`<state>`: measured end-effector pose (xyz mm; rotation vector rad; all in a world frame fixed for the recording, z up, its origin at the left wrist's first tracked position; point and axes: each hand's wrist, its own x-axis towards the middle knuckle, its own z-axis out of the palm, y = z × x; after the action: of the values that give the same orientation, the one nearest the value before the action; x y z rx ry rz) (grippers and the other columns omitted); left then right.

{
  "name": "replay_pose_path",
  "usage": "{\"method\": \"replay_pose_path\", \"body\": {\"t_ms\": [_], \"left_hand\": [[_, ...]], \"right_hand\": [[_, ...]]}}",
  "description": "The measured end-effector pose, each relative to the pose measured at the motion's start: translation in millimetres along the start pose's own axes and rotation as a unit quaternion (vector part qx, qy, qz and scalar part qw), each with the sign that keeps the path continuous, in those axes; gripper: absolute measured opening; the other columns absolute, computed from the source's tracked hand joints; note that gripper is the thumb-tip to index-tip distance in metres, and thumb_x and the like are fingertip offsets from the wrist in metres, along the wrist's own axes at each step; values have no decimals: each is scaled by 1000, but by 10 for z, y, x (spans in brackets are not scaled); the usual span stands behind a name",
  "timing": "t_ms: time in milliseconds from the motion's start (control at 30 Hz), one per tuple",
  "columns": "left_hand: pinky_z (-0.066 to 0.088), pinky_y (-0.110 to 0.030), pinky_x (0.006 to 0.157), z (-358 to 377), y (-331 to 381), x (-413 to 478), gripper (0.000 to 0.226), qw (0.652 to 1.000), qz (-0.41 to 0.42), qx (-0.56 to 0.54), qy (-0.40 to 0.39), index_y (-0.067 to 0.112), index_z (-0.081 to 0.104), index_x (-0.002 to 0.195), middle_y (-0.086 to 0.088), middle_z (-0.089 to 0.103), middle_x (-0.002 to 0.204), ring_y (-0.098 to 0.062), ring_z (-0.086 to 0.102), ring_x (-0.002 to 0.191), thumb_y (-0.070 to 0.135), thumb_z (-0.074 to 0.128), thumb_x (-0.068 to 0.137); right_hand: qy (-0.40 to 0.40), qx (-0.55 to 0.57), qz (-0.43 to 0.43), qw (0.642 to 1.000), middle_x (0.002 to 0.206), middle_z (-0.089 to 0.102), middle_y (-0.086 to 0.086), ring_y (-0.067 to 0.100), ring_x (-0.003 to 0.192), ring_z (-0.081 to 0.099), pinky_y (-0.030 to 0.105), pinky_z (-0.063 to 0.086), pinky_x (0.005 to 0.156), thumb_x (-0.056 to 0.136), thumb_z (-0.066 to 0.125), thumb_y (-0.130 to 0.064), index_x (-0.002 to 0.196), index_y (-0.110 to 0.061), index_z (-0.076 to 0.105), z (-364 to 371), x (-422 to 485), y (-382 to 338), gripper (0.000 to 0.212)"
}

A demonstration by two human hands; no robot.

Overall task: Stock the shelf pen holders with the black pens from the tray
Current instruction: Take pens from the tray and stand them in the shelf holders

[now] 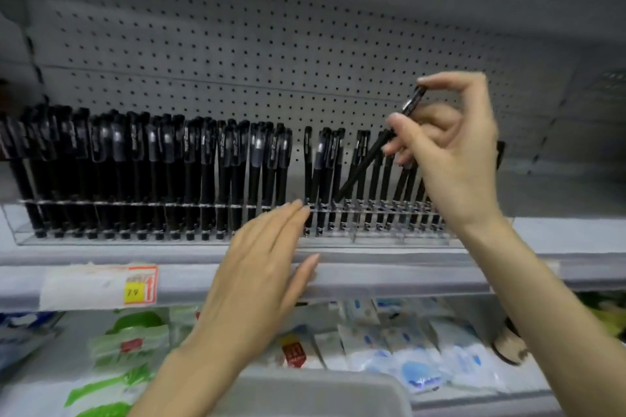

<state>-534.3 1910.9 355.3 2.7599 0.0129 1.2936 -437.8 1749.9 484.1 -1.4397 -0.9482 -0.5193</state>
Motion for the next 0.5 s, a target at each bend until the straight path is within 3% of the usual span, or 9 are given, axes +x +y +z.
{"method": "replay_pose_path", "body": {"t_ms": [33, 100, 233, 367, 500], "left_hand": [[34, -45, 104, 43, -29, 16, 55, 999, 0, 26, -20, 16, 40, 140, 0, 50, 140, -9, 38, 127, 47, 35, 95], [34, -39, 111, 109, -66, 9, 57, 997, 1, 50, -53, 17, 37, 143, -1, 44, 145, -10, 36, 133, 50, 29, 98], [13, -32, 113, 111, -67, 1, 56, 997, 0, 33, -69, 15, 38, 144, -2, 43, 147, -8, 31, 135, 48, 24, 101], [10, -27, 113, 79, -67, 42, 55, 996, -8, 31, -78, 17, 38, 142, 1, 43, 144, -7, 31, 132, 49, 18, 102], [10, -27, 114, 86, -65, 26, 56, 996, 1, 28, -79, 15, 39, 143, 1, 42, 146, -7, 29, 134, 48, 24, 101]], "right_hand": [[2, -14, -6, 1000, 76, 65, 6, 17, 62, 67, 22, 52, 55, 87, 66, -5, 107, -20, 43, 23, 52, 49, 34], [-3, -42, -15, 999, 77, 64, 3, 14, 62, 67, 21, 52, 57, 87, 66, -8, 107, -21, 43, 59, 110, 147, 34], [-17, -108, -24, 994, 80, 63, -3, 8, 65, 66, 22, 55, 63, 85, 69, -14, 108, -21, 46, 93, 113, 283, 33], [-36, -138, -8, 990, 81, 64, -2, 10, 69, 66, 29, 55, 70, 84, 70, -21, 107, -22, 47, 115, 128, 386, 32], [-85, -149, 4, 985, 82, 64, -5, 13, 74, 66, 33, 56, 74, 83, 70, -24, 105, -25, 48, 146, 141, 438, 32]]}}
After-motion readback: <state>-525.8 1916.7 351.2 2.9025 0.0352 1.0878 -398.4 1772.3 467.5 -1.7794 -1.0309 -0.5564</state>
